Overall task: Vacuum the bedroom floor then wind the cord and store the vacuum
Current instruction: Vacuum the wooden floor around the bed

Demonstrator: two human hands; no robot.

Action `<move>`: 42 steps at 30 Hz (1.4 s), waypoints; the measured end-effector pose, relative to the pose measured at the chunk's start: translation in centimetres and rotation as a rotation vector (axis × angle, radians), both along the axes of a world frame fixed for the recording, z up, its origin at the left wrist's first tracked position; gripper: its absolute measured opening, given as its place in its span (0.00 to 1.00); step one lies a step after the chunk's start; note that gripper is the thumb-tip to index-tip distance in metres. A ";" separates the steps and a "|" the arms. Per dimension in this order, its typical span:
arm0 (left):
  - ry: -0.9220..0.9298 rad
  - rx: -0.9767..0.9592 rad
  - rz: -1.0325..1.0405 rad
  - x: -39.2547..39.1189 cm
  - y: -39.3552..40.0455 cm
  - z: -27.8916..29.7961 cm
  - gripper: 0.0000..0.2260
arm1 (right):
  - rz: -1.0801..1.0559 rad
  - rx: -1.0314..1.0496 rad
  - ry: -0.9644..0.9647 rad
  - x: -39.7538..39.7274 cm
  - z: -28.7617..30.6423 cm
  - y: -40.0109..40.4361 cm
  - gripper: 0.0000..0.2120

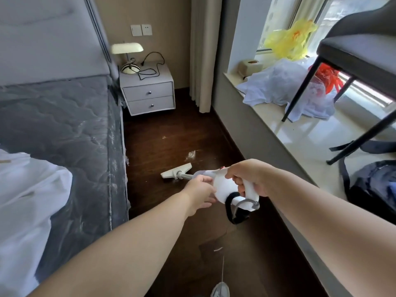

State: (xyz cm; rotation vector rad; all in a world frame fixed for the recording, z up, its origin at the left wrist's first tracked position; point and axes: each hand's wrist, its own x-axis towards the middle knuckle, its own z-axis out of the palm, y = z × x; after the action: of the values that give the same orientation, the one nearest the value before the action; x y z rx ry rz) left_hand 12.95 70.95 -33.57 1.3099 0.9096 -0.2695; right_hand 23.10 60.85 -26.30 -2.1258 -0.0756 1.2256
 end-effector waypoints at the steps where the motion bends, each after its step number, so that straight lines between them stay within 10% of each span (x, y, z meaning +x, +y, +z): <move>1: -0.007 0.003 -0.015 -0.6 0.0 0.3 0.18 | -0.012 -0.001 -0.003 -0.8 0.4 -0.2 0.08; 19: 0.055 -0.097 -0.117 -11.7 0.1 -1.9 0.14 | -0.096 -0.053 0.090 -13.0 -1.5 -0.8 0.07; 42: 0.099 -0.087 -0.001 -7.5 2.4 -4.2 0.24 | 0.064 -0.140 0.182 -7.7 -5.0 3.9 0.07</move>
State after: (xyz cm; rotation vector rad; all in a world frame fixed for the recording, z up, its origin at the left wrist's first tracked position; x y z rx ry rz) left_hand 5.48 73.32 -37.80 1.2249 0.9699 -0.3737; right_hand 15.45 64.73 -31.28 -2.1331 0.0232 1.4954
